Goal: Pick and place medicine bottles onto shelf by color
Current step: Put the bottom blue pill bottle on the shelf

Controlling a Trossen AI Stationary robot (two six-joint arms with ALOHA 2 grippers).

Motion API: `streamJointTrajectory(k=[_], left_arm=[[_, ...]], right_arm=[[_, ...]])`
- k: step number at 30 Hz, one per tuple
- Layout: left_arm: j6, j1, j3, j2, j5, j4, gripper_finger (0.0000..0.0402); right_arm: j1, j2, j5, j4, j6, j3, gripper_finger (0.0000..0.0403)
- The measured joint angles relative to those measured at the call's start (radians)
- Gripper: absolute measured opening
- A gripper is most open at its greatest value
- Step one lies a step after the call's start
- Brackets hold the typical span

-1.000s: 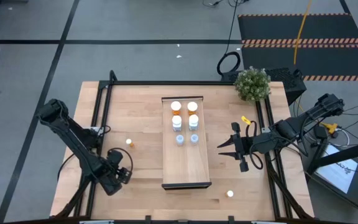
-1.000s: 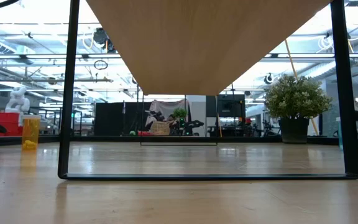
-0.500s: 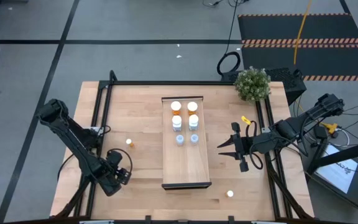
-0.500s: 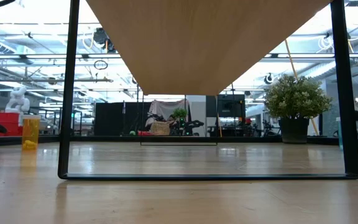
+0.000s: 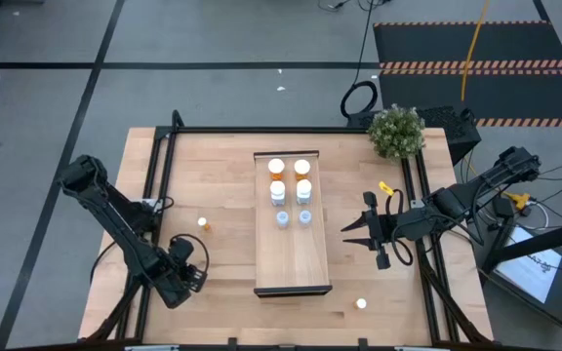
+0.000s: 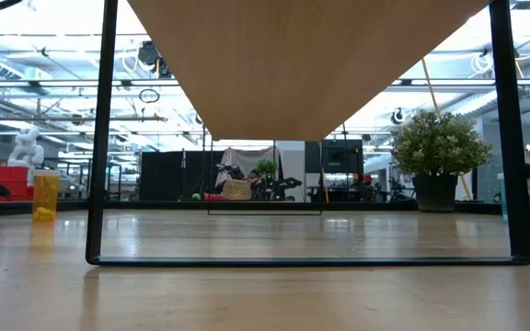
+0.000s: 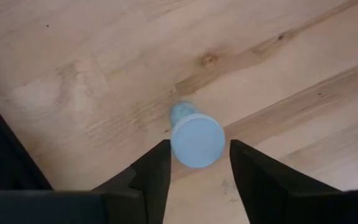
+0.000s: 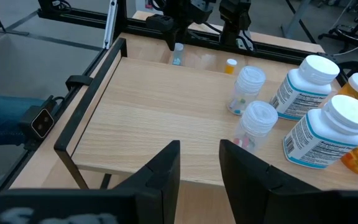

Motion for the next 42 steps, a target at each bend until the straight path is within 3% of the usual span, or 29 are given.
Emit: streamJointTrajectory(k=[15,42], left_arm=[[0.039,0.0,0.0,0.0,0.0,0.054,0.0115],[0.065,0.0,0.0,0.0,0.006,0.057,0.0119]], right_arm=[[0.0,0.0,0.0,0.0,0.0,0.0,0.0105],[0.0,0.0,0.0,0.0,0.0,0.0,0.0105]])
